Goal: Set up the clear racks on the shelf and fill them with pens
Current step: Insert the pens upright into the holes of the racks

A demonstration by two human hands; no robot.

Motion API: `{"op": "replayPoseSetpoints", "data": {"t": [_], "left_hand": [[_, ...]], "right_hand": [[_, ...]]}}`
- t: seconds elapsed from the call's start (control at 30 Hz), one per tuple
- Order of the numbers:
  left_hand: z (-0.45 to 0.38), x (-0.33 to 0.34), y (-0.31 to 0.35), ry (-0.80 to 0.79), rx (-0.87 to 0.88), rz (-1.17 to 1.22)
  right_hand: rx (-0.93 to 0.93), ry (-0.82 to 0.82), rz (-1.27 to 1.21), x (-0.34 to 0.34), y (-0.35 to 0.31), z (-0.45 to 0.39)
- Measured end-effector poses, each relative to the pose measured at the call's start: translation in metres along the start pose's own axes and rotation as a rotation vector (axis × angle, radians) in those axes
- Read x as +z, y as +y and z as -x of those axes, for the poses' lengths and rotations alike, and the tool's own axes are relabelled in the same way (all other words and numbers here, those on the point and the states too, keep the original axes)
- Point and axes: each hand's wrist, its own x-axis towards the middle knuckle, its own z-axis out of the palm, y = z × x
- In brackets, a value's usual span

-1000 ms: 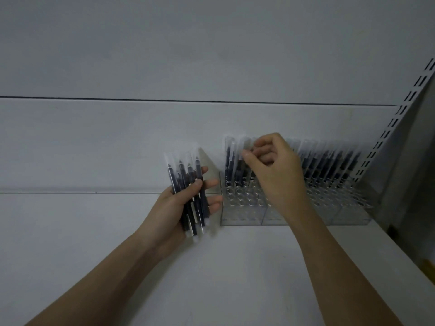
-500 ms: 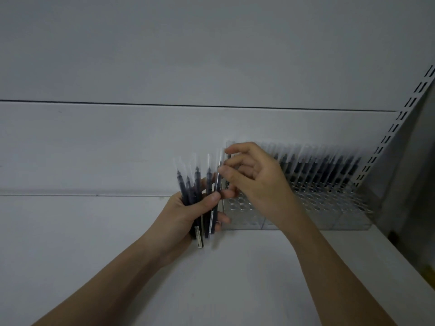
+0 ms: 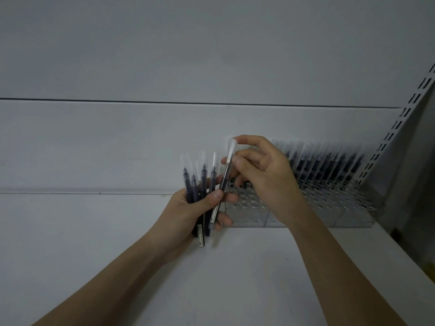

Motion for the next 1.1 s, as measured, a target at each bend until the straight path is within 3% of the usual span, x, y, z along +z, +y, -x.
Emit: {"op": "replayPoseSetpoints", "data": {"t": [0.2,0.4,0.53,0.8,0.97,1.1], "left_hand": [[-0.001,-0.001,-0.001,0.02,0.014,0.008],[-0.004,-0.004,-0.002,0.079,-0.022,0.104],[-0.005,-0.006,0.001,0.138,-0.058,0.187],[-0.007,-0.003,0.004,0.146,-0.198,0.417],[-0.005,-0.004,0.004,0.101,-0.188,0.39],[-0.002,-0.001,0.007,0.078,-0.151,0.346]], "right_hand": [[-0.036,0.029,0.007,0.003,-0.001,0.001],[-0.141,0.308,-0.077,-0.013,-0.004,-0.005],[-0.235,0.416,0.031,-0.023,-0.002,-0.007],[-0.305,0.384,0.289,-0.03,0.011,-0.008],[-0.272,0.336,0.369,-0.029,0.017,-0.009],[-0.203,0.197,0.522,-0.028,0.025,-0.011]]}}
